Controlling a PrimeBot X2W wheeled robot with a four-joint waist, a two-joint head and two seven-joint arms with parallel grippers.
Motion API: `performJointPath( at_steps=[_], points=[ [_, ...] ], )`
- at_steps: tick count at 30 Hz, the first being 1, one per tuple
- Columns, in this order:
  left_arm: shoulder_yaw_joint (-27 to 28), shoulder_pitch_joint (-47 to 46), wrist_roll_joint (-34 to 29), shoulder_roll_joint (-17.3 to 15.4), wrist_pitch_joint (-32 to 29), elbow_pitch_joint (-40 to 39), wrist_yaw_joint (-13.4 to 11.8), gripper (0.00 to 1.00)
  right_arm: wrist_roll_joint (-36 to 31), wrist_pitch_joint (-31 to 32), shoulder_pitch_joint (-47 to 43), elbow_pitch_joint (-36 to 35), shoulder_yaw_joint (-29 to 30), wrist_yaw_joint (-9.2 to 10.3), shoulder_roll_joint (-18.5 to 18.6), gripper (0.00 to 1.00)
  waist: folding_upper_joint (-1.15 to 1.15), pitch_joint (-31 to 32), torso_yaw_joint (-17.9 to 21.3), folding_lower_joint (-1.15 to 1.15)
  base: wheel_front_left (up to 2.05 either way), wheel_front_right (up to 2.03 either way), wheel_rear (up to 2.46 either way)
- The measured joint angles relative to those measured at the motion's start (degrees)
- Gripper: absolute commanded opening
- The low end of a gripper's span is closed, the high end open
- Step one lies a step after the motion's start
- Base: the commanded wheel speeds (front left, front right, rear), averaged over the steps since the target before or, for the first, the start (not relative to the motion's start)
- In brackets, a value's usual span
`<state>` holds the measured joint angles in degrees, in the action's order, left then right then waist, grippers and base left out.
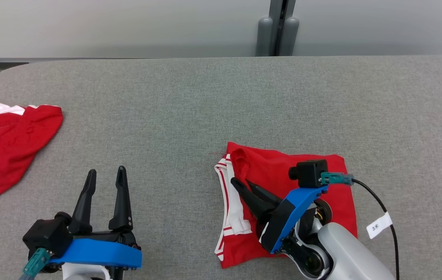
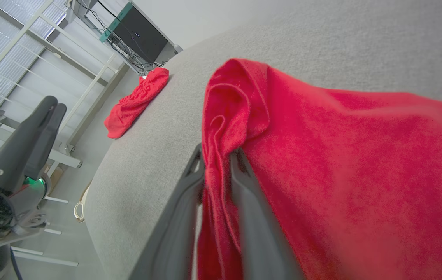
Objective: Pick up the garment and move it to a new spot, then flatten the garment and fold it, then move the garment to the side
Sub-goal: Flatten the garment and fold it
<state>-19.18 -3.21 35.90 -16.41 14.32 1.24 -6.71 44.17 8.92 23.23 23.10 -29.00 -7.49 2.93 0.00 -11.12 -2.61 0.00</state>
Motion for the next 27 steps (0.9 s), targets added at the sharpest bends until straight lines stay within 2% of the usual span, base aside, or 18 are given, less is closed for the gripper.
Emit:
performJointPath(
  at_steps=[1,2,9,13,20,27],
  points=[
    [0.0,0.0,0.0,0.0,0.0,0.0,0.0,1.00,1.1,-0.7,0.7,1.3,-0.8,0.00,0.0,0.84,0.00,0.0,-0.1,0.00,0.00,0.00,0.00],
    [0.0,0.0,0.0,0.1,0.0,0.1,0.0,1.00,1.8,-1.5,1.5,2.3,-1.9,0.00,0.0,1.00,0.00,0.0,-0.1,0.00,0.00,0.00,0.00],
    [-0.3,0.0,0.0,0.3,0.2,0.5,0.2,1.00,6.4,-7.9,6.3,5.9,-6.9,0.00,-0.1,1.00,0.00,0.0,0.0,0.00,0.00,0.00,0.00],
    [-0.5,0.0,0.0,0.4,0.2,0.6,0.3,1.00,3.9,-12.9,9.2,8.1,-6.2,0.00,-0.1,1.00,0.00,0.0,0.6,0.00,0.00,0.00,0.00],
    [-1.0,-0.3,-0.3,0.9,0.4,0.9,0.6,1.00,-13.7,-21.2,11.9,12.9,3.0,0.00,0.3,1.00,0.00,0.5,1.5,0.00,0.00,0.00,0.00],
    [-1.3,-0.3,-0.6,1.9,0.5,3.2,1.2,1.00,-27.5,-23.0,5.0,8.6,14.9,0.00,0.7,1.00,0.00,2.5,2.6,0.00,0.00,0.00,0.00]
  ],
)
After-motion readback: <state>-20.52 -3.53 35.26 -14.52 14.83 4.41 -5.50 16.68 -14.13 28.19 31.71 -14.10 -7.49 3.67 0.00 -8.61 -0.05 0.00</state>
